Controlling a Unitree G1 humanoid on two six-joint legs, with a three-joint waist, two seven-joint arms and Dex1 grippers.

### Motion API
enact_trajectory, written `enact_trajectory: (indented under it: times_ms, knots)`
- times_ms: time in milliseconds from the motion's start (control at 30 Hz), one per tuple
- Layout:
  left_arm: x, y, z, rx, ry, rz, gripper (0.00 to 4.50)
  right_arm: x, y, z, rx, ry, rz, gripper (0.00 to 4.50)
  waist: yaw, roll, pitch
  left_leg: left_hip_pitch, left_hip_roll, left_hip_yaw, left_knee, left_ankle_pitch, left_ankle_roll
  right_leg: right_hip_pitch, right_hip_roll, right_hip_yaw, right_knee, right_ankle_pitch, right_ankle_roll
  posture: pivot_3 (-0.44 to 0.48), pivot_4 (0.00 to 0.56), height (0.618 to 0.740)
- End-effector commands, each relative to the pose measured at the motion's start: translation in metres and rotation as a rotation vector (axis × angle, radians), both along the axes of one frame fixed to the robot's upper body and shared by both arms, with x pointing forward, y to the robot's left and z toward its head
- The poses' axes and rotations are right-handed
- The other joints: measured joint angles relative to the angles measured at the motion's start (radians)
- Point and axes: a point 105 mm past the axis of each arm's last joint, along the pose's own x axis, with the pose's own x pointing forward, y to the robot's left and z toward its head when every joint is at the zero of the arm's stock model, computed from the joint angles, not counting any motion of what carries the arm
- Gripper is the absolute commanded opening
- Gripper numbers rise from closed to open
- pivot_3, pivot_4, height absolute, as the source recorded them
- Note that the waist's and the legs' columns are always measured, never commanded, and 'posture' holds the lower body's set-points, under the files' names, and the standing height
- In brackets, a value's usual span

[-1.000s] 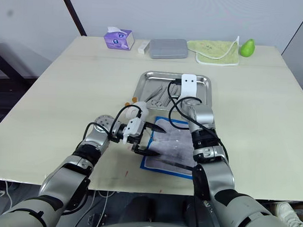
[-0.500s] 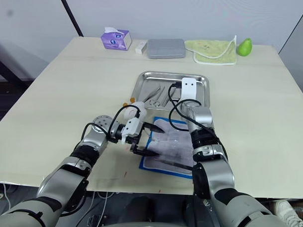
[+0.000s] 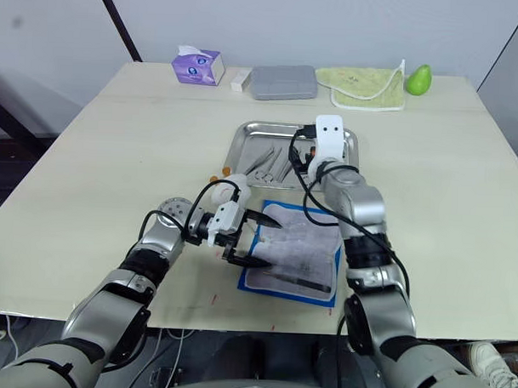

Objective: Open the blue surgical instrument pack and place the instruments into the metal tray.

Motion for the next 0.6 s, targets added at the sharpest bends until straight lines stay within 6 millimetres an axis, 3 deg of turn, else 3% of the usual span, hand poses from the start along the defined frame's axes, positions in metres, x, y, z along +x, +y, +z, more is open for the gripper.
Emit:
enact_trajectory:
  times_ms: [33, 233, 267, 600]
  knots:
    - [-0.014, 0.009, -0.031, 0.111, 0.102, -0.006, 4.50, -0.040, 0.008, 0.034, 0.061, -0.184, 0.259, 4.09, -0.001, 0.000, 0.000, 0.000, 0.000, 0.000, 0.000, 0.000, 0.000, 0.000, 0.000, 0.000, 0.000, 0.000, 0.000, 0.000, 0.150, 0.740]
    - [-0.017, 0.013, -0.033, 0.109, 0.107, -0.013, 4.50, -0.097, -0.018, 0.035, 0.049, -0.236, 0.548, 4.09, -0.001, -0.001, 0.001, 0.001, 0.000, 0.001, 0.001, 0.000, 0.000, 0.000, 0.001, 0.001, 0.001, 0.000, 0.000, 0.000, 0.150, 0.740]
    - [-0.018, 0.014, -0.033, 0.110, 0.107, -0.015, 4.50, -0.105, -0.023, 0.034, 0.032, -0.239, 0.581, 4.32, -0.001, -0.001, 0.001, 0.001, 0.000, 0.001, 0.000, 0.000, 0.000, 0.000, 0.001, 0.000, 0.000, 0.000, 0.000, 0.000, 0.150, 0.740]
    - [-0.018, 0.014, -0.032, 0.109, 0.113, -0.023, 4.50, -0.166, -0.101, 0.010, -0.208, -0.163, 0.710, 4.32, -0.002, -0.005, 0.004, 0.002, 0.000, 0.002, 0.000, 0.000, 0.000, 0.001, 0.001, 0.000, -0.001, -0.001, 0.000, 0.000, 0.150, 0.740]
